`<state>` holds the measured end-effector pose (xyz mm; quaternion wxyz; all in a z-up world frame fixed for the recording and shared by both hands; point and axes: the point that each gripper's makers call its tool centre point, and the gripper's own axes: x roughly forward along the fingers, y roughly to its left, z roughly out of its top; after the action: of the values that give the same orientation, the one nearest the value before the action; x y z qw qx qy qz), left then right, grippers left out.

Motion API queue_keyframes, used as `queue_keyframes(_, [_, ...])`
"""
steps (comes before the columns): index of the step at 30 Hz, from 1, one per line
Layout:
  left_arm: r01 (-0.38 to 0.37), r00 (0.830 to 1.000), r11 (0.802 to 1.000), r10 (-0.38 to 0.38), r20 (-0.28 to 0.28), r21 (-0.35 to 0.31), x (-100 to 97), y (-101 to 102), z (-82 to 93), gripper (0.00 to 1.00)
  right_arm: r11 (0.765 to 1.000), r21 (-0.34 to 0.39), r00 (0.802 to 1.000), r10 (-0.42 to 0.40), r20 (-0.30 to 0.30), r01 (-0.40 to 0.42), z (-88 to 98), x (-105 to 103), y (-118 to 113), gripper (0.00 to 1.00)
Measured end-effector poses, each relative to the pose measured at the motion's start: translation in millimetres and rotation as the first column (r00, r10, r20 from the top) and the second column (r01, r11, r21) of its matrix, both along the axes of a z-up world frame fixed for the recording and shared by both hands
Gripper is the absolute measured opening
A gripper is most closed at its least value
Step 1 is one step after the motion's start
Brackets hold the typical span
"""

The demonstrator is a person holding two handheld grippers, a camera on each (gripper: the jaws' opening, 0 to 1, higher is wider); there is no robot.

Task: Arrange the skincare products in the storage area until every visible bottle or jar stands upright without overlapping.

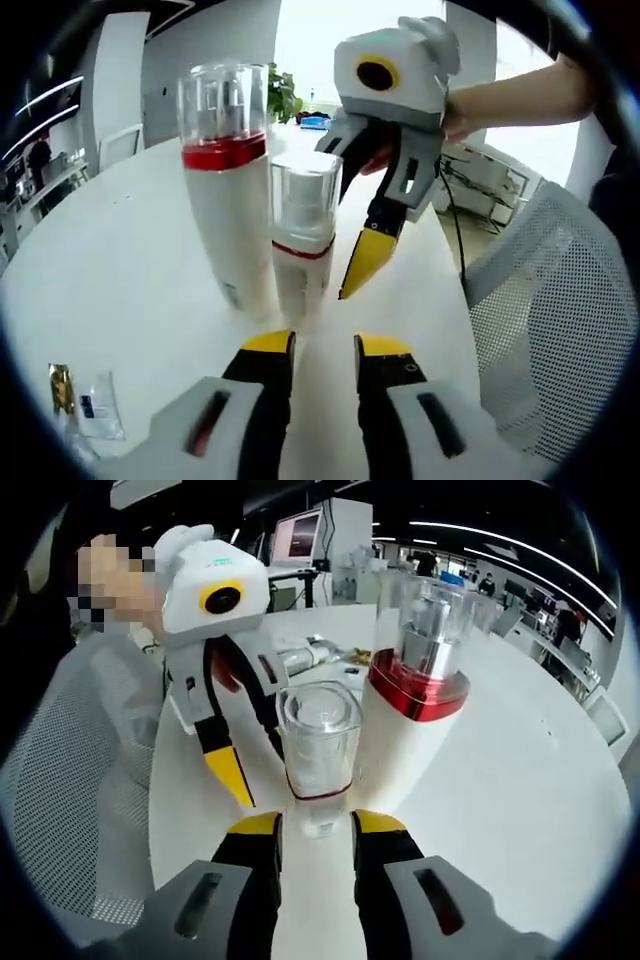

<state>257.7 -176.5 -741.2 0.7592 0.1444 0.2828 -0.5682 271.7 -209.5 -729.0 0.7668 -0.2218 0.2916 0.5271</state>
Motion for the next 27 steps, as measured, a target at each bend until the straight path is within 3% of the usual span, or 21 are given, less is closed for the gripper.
queue_keyframes(15, [-0.151,0.988,0.989,0.151,-0.046,0.008,-6.0,31,10.3,0.45,0.990,0.020,0.990,-0.138,0.023,0.138,13.4,-11,-9,0.51])
queue_keyframes(27, [-0.291,0.955,0.957,0.289,-0.069,-0.014,-20.0,66,23.8,0.62,0.976,0.051,0.976,-0.215,0.044,0.213,28.7,-30,-5,0.66])
